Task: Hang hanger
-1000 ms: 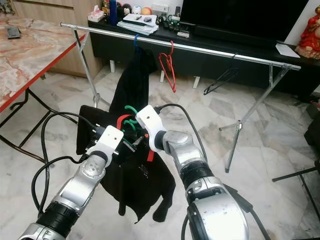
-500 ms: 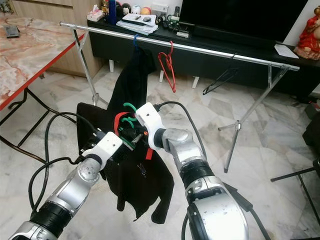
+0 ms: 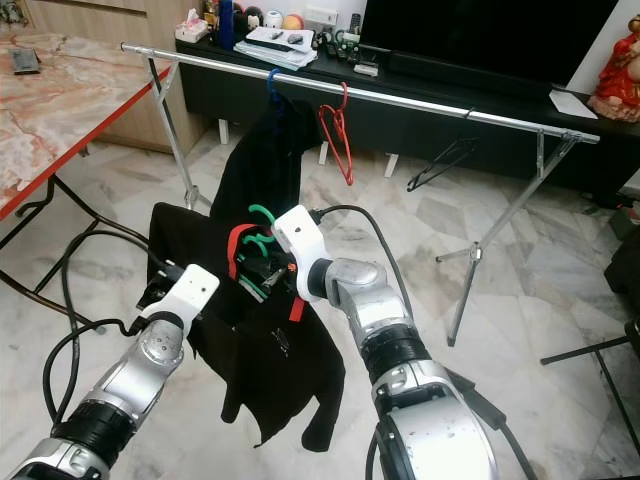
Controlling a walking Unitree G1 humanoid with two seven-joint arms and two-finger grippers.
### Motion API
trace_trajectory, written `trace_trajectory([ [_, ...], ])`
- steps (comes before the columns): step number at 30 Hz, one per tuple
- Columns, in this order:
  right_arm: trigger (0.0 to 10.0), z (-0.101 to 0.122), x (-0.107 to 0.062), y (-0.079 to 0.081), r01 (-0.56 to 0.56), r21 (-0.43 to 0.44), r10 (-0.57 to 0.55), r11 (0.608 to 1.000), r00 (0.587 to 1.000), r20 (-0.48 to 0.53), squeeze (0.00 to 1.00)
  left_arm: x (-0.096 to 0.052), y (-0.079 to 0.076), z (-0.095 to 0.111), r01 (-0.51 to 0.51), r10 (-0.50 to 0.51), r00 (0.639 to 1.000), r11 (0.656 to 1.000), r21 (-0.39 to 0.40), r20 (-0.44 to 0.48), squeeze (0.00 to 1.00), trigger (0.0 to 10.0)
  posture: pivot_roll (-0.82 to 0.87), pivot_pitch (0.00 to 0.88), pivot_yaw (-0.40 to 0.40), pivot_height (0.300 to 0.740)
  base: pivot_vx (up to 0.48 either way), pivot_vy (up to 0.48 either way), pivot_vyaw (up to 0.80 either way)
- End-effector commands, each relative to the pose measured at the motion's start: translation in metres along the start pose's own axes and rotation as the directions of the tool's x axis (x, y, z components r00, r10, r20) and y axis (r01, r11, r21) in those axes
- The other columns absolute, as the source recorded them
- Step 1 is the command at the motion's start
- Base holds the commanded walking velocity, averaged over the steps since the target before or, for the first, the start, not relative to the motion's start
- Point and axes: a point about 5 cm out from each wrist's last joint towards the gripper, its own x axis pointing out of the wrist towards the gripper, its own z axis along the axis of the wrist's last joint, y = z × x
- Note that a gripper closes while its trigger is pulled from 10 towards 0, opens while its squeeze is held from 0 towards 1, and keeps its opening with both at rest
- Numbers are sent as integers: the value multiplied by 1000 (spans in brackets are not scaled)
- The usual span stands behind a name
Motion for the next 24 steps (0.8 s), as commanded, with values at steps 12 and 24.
trace_trajectory([
  [12,10000,7,-4,5,-17,10,17,1000,999,46,0,4,1,2,-23,24,999,999,-37,23,0,10000,26,90,-130,740,0,0,0],
  [24,10000,0,-11,5,-4,36,3,999,999,37,0,10,5,-5,-39,38,999,982,-186,-11,0,10000,17,86,-131,740,0,0,0],
])
